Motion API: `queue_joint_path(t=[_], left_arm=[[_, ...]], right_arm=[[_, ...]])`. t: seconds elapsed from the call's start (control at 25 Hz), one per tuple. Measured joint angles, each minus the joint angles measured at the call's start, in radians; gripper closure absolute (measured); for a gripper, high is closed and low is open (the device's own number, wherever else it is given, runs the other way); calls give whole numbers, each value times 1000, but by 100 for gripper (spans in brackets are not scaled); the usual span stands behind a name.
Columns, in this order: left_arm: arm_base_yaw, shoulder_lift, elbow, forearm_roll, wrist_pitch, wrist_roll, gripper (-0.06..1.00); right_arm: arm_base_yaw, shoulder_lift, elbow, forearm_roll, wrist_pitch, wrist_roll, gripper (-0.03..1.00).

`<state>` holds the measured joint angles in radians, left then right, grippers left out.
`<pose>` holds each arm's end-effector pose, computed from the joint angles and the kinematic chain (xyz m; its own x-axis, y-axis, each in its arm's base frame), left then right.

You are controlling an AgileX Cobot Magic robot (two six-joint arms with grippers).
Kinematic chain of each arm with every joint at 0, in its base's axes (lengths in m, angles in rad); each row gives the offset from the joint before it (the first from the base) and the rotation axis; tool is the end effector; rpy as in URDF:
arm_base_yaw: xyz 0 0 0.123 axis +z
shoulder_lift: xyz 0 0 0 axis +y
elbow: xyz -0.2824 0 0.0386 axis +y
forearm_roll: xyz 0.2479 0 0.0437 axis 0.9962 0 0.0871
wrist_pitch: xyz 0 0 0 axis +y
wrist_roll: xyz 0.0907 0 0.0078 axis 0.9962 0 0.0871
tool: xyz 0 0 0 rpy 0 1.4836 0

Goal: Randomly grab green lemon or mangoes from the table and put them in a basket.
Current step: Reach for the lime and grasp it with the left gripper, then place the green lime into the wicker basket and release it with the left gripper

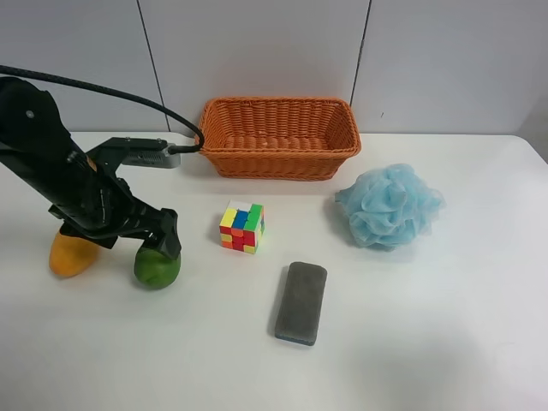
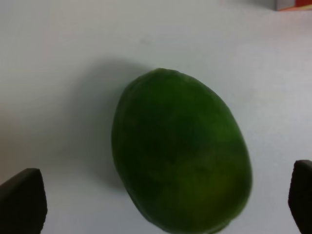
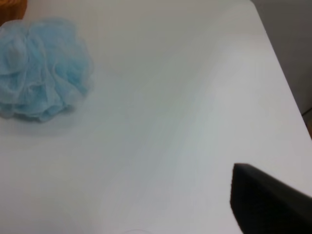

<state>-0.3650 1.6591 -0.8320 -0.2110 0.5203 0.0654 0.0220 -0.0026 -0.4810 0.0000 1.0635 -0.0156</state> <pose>0.2691 -0.1130 0.1621 -0.9260 0.2281 -0.3009 0.2782 0.9509 -0.1353 -0.0032 -0.0001 0.2716 -0.4725 -0.0260 -0.8810 -0.0294 0.9995 -0.0137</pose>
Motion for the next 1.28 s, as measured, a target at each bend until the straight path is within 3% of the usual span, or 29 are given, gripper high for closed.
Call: queue_joint_path(t=[0.8,0.88,0.96,1.0,1.28], left_arm=[[0,89,0,-2,-61,0,-5],[0,89,0,-2,-59,0,1],[0,89,0,-4,-54,0,26],[0,89,0,-3,-53,1,33],[0,89,0,-3,-53,3,32]], right_arm=[[0,0,0,0,0,0,-3],[0,0,0,0,0,0,-3],[0,0,0,0,0,0,-3],[0,0,0,0,0,0,-3],[0,0,0,0,0,0,-3]])
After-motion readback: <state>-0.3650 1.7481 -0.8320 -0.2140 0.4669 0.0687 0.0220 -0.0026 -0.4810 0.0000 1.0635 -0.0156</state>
